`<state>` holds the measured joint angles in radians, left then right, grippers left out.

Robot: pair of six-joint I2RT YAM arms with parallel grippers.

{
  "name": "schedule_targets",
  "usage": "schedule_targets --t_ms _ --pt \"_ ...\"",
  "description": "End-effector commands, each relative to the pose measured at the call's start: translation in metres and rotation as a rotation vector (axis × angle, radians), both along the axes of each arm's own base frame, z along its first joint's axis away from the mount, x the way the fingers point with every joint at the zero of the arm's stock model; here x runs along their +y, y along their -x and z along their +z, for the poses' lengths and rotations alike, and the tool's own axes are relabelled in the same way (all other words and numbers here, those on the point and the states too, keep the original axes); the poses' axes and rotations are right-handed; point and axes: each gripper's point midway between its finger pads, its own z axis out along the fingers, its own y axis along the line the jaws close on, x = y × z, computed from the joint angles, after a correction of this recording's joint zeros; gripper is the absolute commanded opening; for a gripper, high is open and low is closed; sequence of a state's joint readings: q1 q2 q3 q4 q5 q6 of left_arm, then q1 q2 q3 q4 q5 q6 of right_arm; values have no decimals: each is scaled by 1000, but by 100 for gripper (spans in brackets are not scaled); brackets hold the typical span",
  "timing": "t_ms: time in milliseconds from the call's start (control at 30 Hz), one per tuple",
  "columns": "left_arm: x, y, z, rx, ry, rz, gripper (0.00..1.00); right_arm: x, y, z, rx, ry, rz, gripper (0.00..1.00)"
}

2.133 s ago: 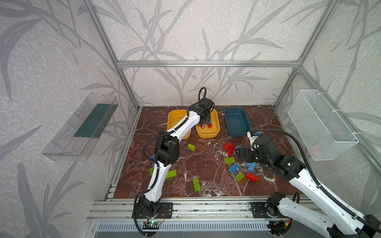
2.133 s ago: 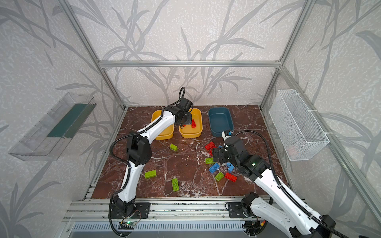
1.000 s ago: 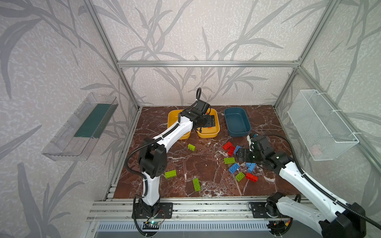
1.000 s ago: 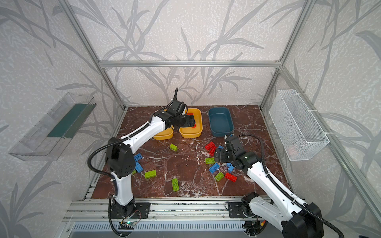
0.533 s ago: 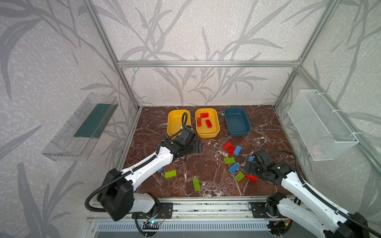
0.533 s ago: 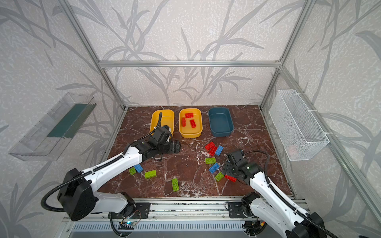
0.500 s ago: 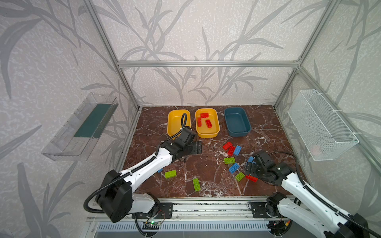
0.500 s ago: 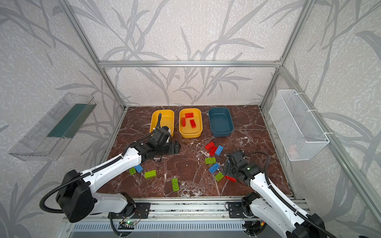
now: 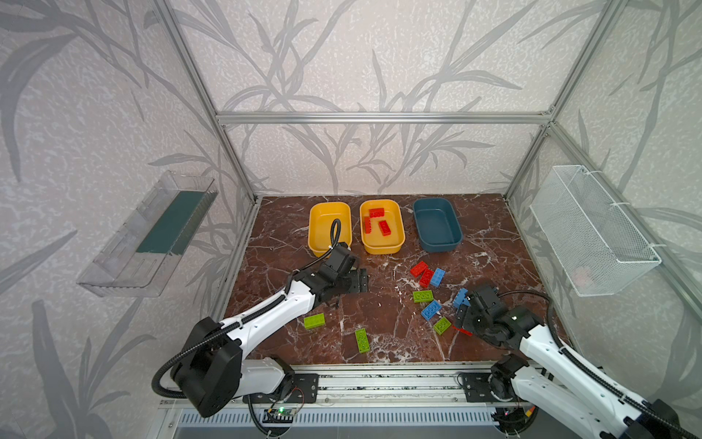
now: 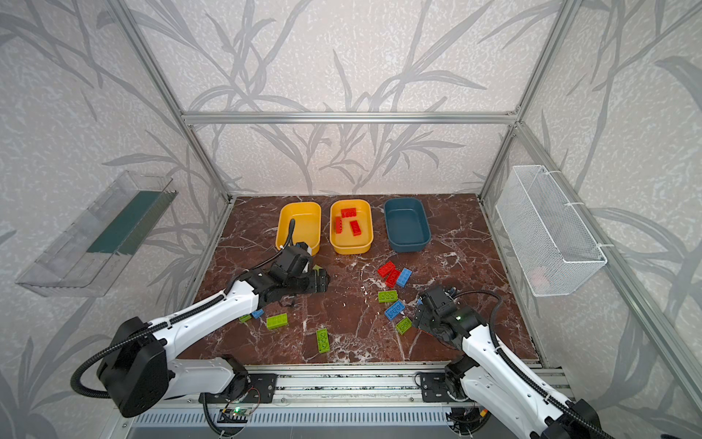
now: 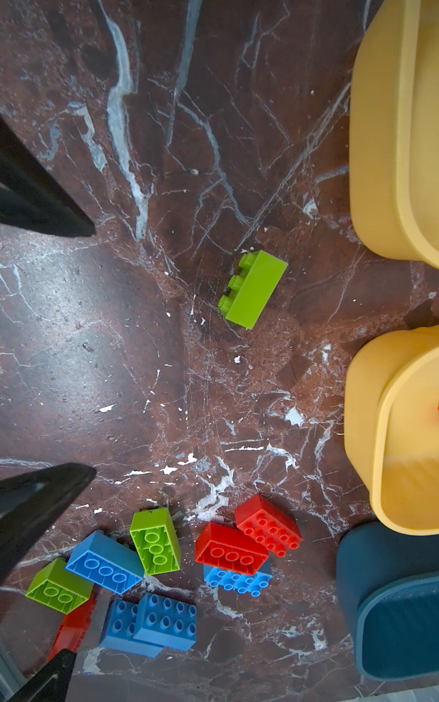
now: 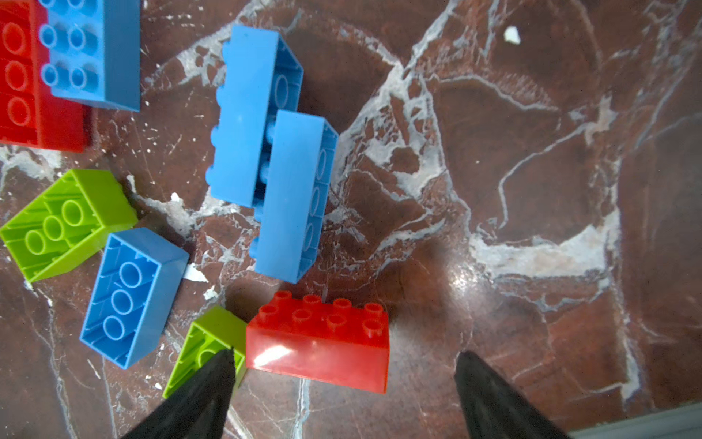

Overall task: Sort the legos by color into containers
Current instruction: 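Withdraw the left gripper while the right gripper lowers toward a red brick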

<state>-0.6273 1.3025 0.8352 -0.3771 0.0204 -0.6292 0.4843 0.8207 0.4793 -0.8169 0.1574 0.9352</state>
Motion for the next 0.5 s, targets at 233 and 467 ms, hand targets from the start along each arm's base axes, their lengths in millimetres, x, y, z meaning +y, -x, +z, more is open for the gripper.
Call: schedule_targets --t_ms 233,467 --pt "1 2 2 -20 1 -10 93 1 5 -17 47 19 -17 89" --pt "2 3 -4 -7 -6 -10 93 7 2 -26 68 14 2 88"
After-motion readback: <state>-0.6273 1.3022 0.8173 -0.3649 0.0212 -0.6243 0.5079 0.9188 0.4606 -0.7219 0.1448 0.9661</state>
